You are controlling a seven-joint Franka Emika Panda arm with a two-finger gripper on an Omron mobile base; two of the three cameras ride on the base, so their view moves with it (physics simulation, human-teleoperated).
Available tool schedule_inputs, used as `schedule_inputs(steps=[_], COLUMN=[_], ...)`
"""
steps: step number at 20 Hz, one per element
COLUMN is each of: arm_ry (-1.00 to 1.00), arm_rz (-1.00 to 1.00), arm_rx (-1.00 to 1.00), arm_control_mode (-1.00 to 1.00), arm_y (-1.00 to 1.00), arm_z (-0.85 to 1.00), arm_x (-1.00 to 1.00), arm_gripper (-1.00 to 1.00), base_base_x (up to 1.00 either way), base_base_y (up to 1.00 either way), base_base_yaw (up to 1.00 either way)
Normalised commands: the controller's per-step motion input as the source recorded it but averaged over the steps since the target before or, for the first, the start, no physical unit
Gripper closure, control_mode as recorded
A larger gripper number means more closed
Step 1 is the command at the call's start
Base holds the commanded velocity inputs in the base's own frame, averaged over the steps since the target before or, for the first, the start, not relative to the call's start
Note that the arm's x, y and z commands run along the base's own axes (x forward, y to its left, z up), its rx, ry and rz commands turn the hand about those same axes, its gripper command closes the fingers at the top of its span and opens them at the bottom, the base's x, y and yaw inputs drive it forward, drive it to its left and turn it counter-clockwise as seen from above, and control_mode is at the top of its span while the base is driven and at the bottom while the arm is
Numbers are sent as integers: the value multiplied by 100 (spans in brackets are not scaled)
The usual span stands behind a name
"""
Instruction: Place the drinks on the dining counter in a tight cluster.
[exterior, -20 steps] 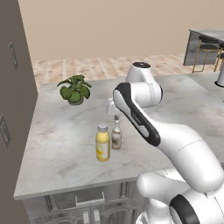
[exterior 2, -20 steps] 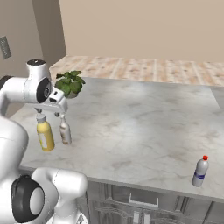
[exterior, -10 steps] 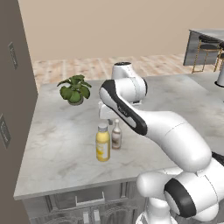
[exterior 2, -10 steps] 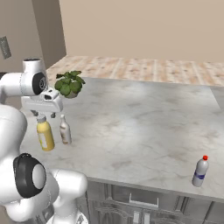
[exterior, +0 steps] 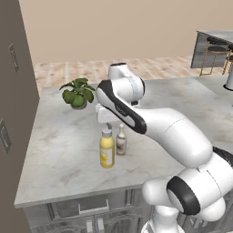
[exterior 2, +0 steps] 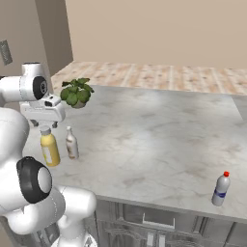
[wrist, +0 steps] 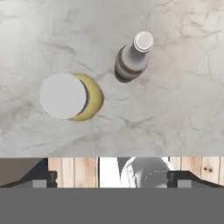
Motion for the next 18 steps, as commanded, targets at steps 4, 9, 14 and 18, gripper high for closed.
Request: schedule_inputs(steps=[4, 9, 14, 18], arm_ry=[0, 0, 0, 0], arm_rz=[0, 0, 0, 0], arm_rx=[2, 0, 0, 0], arm_control_mode=[-100, -100, -100, -100], arm_y=[2, 21, 27, 16], arm_z=[0, -10, -3, 0], arm_x=[0, 6, 11, 34], arm_gripper=[-100, -100, -100, -100], base_base_x=[0, 0, 0, 0], base_base_y=[0, 0, 0, 0], base_base_yaw=[0, 0, 0, 0])
